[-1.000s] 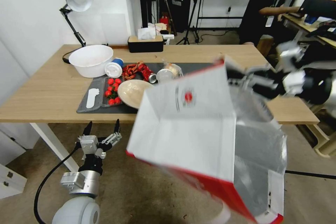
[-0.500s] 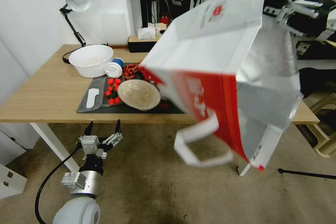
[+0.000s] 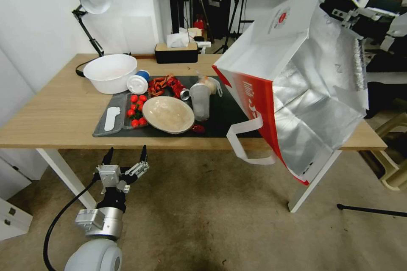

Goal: Pick up the food delivery bag from the floor and place it on the table.

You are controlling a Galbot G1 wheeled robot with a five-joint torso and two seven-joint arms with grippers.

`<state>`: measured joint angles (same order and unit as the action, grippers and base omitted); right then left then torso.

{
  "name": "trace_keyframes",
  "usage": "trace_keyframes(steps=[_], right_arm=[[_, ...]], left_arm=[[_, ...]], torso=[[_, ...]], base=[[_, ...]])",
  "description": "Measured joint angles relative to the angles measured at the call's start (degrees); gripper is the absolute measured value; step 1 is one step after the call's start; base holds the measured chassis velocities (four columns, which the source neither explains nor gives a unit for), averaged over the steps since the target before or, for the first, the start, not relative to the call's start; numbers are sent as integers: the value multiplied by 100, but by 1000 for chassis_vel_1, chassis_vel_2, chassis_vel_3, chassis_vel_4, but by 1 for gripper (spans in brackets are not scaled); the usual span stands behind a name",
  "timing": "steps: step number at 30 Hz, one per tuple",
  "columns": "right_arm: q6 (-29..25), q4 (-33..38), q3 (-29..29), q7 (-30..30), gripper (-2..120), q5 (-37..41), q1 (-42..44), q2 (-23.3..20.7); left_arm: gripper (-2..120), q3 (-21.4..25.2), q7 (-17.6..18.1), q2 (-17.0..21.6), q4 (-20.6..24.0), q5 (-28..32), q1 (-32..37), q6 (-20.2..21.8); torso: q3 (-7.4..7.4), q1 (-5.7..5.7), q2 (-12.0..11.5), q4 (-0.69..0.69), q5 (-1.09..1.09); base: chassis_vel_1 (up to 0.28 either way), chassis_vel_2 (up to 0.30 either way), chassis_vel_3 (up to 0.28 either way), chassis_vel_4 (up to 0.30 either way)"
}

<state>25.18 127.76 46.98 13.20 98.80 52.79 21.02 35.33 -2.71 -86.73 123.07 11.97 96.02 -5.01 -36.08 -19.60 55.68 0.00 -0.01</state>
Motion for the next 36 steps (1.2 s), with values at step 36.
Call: trace_keyframes(steps=[36], right_arm=[[185,-696,-237,1508,0,-355,352,1306]], left_arm=[[100,-23,-9,-14,-172,-29,-79,2]], torso=[[1,0,-2,-1,1]], base=[[0,0,0,0]])
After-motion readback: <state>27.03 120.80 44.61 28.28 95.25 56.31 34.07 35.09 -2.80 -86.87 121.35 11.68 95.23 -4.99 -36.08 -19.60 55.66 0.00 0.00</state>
